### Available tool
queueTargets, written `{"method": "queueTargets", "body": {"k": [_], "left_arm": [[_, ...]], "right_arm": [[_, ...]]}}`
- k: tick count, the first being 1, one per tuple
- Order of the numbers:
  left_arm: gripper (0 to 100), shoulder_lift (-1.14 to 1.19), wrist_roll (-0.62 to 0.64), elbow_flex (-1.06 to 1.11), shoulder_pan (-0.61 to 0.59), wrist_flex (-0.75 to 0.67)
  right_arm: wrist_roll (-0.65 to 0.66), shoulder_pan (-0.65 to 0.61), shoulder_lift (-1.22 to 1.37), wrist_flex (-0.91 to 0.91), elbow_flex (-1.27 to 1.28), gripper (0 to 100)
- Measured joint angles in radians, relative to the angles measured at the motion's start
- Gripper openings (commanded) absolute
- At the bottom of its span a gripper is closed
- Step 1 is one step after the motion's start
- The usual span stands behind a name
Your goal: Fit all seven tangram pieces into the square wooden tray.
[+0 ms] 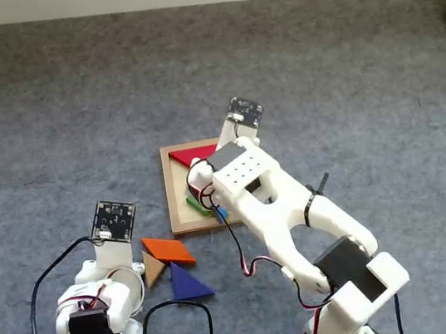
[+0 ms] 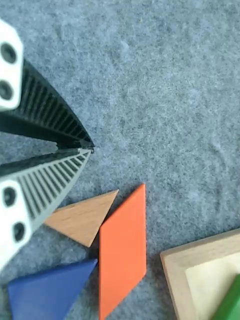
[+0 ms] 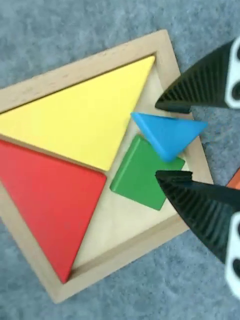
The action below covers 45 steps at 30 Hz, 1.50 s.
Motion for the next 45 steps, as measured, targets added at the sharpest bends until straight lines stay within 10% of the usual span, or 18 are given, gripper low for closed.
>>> {"method": "queueTargets", "body": {"k": [28, 45], "left_arm": [[1, 0.0, 0.0, 0.0, 0.0, 0.0], [1, 0.0, 0.0, 0.0, 0.0, 0.0]], "right_arm": [[0.358, 0.014, 0.0, 0.41, -0.186, 0.9], [0.539, 0.069, 0.0, 0.256, -0.021, 0.9]]}}
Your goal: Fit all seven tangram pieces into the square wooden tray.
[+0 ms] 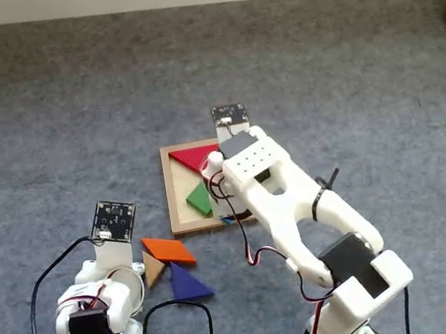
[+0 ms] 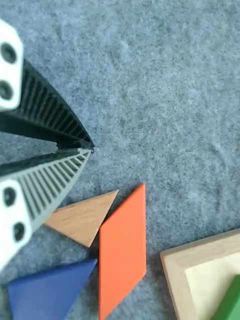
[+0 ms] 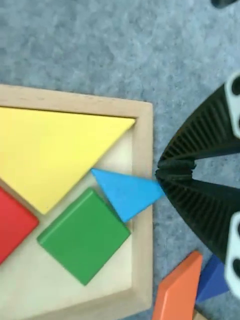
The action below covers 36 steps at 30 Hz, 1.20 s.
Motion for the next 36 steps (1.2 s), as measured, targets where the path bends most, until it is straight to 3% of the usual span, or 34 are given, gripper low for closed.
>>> {"method": "queueTargets", "body": {"k": [19, 36], "left_arm": [[1, 0.0, 0.0, 0.0, 0.0, 0.0], [1, 0.0, 0.0, 0.0, 0.0, 0.0]], "right_arm": [[0.0, -0.038, 0.181, -0.078, -0.078, 0.9], [0.0, -0.083, 0.041, -0.092, -0.091, 0.9]]}}
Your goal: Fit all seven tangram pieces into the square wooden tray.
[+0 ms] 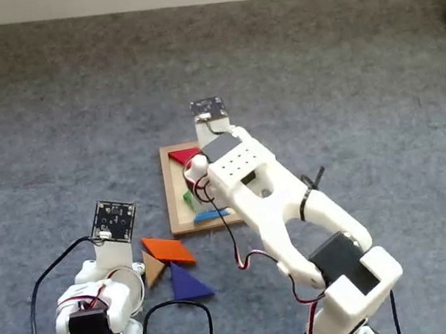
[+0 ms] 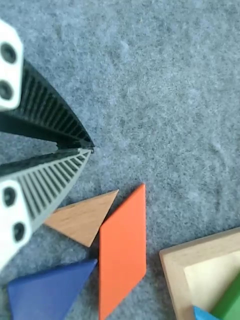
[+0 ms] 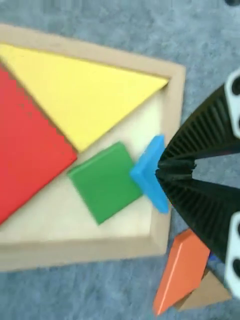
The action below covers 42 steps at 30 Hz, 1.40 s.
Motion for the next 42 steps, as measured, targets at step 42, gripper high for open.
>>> {"method": "queueTargets", "body": {"k": [42], "left_arm": [[1, 0.0, 0.0, 0.0, 0.0, 0.0]], "right_arm": [[0.018, 0.157, -0.933, 0.087, 0.62, 0.9]]}}
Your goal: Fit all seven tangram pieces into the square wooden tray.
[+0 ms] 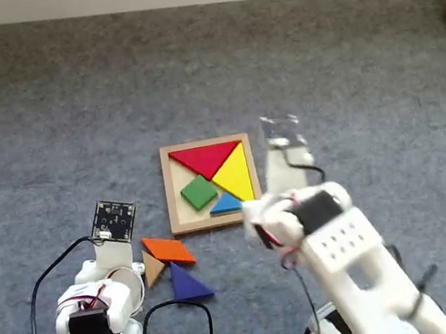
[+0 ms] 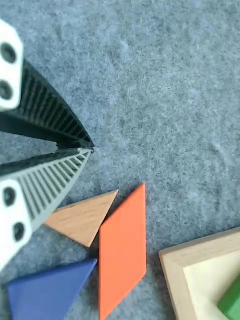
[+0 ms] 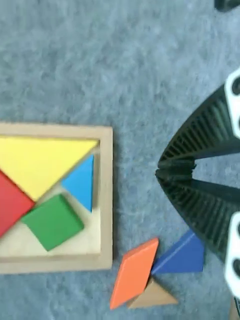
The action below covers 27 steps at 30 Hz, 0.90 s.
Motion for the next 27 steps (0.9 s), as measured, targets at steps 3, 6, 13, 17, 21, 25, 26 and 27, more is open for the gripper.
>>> {"method": "queueTargets", "body": {"k": [3, 6, 13, 17, 21, 25, 26, 27], "left_arm": [[1, 0.0, 0.0, 0.0, 0.0, 0.0], [1, 0.0, 0.0, 0.0, 0.0, 0.0], [1, 0.0, 0.0, 0.0, 0.0, 0.0], [1, 0.0, 0.0, 0.0, 0.0, 0.0], [1, 0.0, 0.0, 0.0, 0.0, 0.0], [1, 0.0, 0.0, 0.0, 0.0, 0.0], [1, 0.0, 0.0, 0.0, 0.0, 0.0], [1, 0.0, 0.0, 0.0, 0.0, 0.0]], "right_arm": [[0.098, 0.074, -0.138, 0.0, 0.095, 0.9], [0.167, 0.117, -0.258, 0.0, 0.173, 0.9], [0.189, 0.198, -0.479, 0.0, 0.322, 0.9], [0.192, 0.23, -0.585, 0.0, 0.42, 0.9], [0.192, 0.282, -0.712, 0.0, 0.542, 0.9], [0.192, 0.331, -0.87, -0.025, 0.678, 0.9], [0.192, 0.339, -0.914, -0.026, 0.71, 0.9], [0.192, 0.342, -0.956, -0.029, 0.741, 0.9]]}}
